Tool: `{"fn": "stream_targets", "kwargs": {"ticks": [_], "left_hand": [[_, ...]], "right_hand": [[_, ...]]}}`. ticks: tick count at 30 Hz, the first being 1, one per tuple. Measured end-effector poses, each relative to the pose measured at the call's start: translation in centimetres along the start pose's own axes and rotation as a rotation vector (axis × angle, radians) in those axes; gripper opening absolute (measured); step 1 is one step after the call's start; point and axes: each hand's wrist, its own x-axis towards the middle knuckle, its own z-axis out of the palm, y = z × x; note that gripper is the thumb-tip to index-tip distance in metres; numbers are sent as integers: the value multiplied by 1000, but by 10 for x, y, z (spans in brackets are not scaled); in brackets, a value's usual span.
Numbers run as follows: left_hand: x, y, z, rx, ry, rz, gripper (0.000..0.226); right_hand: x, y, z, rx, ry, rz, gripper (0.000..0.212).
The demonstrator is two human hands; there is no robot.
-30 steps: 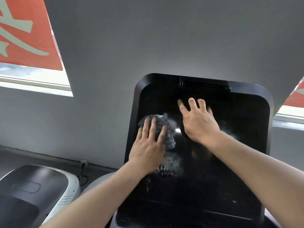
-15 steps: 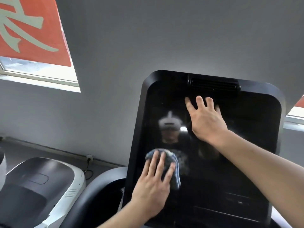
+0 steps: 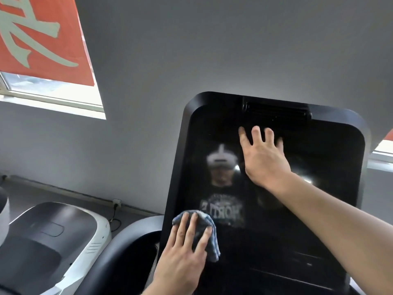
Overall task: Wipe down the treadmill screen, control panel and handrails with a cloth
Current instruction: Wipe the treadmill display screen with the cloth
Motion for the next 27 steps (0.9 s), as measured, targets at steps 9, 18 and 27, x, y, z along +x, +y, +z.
{"fn": "stream_targets", "kwargs": {"ticks": [9, 18, 27], "left_hand": [[74, 0, -30, -72, 32, -128, 66], [66, 4, -30, -114, 20, -169, 63], [-11, 24, 9, -92, 21, -161, 74]], "right_hand": [[1, -3, 3, -50, 5, -5, 90], [0, -2, 2, -28, 1, -5, 89], [0, -5, 2, -29, -11, 11, 92]]}}
